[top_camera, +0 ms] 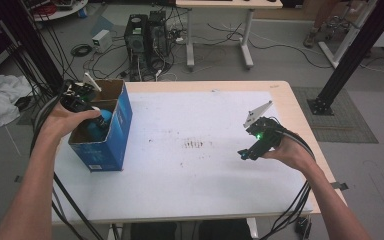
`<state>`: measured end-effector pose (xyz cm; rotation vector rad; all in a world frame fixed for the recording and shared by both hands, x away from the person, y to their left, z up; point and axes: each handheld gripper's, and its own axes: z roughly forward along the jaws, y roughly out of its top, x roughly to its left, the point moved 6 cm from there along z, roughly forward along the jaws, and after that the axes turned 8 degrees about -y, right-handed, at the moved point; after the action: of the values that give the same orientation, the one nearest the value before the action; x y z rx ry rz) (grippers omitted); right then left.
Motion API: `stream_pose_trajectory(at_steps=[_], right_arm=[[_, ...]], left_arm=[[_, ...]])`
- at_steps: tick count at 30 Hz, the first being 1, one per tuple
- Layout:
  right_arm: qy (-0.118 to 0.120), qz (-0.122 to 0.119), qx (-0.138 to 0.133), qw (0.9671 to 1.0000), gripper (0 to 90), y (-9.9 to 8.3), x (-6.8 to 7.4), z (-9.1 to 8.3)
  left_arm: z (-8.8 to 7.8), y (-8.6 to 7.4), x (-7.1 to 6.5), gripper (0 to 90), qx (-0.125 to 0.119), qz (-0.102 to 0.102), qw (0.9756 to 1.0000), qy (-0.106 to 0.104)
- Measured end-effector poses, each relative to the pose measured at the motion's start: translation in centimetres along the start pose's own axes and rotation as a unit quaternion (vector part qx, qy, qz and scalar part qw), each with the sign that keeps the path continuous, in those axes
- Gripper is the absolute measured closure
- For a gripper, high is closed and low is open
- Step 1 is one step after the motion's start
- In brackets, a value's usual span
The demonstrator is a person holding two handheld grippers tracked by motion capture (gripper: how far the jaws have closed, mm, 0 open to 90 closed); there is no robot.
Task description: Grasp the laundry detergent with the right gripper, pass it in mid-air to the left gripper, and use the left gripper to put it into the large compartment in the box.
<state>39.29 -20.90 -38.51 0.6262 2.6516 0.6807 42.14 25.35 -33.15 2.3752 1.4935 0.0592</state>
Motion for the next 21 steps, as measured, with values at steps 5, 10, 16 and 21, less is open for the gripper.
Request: stream_pose_trajectory(at_steps=[5,10,16,21], right_arm=[[0.001,-0.001,0.0,1.0,13.4,-0.16,0.07,0.09],[0.002,-0.004,0.0,1.0,13.4,-0.04,0.21,0.1],[0.0,-0.006,0.0,1.0,13.3,0.1,0.22,-0.14],[0.0,-0.002,0.001,1.0,13.4,0.08,0.11,-0.16]], left_arm=[[-0.01,-0.28,-0.13,38.0,0.002,0.003,1.0,0.004],[-0.05,-0.59,-0.45,37.9,0.009,-0.002,0.9999,0.011],[-0.09,-0.79,-0.61,37.9,0.008,-0.006,0.9998,0.015],[-0.05,-0.68,-0.57,37.7,0.01,-0.008,0.9998,0.014]])
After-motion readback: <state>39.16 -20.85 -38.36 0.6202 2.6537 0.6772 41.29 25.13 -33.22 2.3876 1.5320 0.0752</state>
